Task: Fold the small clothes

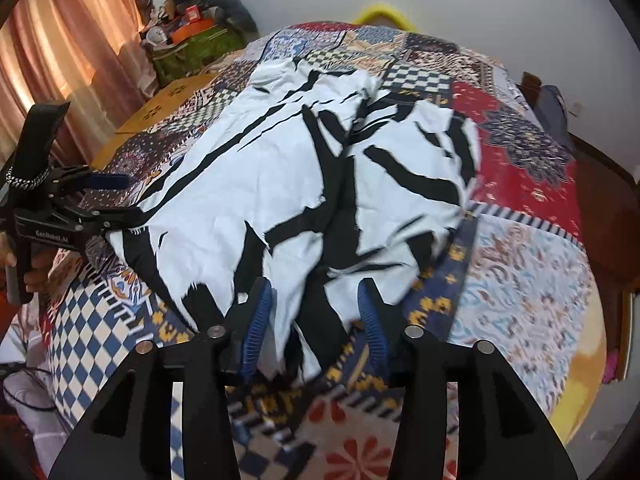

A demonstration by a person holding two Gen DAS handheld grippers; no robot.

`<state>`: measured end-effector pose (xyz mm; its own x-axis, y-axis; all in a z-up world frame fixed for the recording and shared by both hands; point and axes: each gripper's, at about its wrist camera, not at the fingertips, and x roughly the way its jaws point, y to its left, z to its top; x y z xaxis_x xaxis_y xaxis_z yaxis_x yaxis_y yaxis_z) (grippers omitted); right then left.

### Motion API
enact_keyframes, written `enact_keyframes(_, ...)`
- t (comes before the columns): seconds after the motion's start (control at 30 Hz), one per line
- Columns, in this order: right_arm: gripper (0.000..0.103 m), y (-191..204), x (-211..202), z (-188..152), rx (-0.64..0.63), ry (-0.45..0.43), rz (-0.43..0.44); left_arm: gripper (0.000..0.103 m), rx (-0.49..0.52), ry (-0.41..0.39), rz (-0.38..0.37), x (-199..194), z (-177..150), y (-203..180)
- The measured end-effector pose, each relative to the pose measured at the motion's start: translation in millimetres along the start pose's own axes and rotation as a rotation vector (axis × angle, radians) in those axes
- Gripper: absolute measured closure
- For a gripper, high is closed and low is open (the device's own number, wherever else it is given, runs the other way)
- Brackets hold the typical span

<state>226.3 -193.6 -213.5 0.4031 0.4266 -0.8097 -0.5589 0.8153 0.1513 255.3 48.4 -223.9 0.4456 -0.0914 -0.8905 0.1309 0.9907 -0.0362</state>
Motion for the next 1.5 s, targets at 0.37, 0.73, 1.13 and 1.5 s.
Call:
enact_keyframes(0.37,0.009,-45,-30,28,0.216,-0.172,-0.063,0.012,-0.146,-0.101,-0.027,-23,55,31)
enact_keyframes(0.73,0.009,-64,54,43,0.371,-0.007,0.147,0.012,-0.265,0.086,-0.256,73,91,30)
enact_keyframes(1.13,0.071,-42,82,62,0.312,0.004,0.280,0.074,-0.219,0.052,-0.384,88,111,8)
enact_keyframes(1.5,0.088,14,42,92,0.178,-0.099,0.266,0.093,-0.180,-0.141,-0.321,5,98,27)
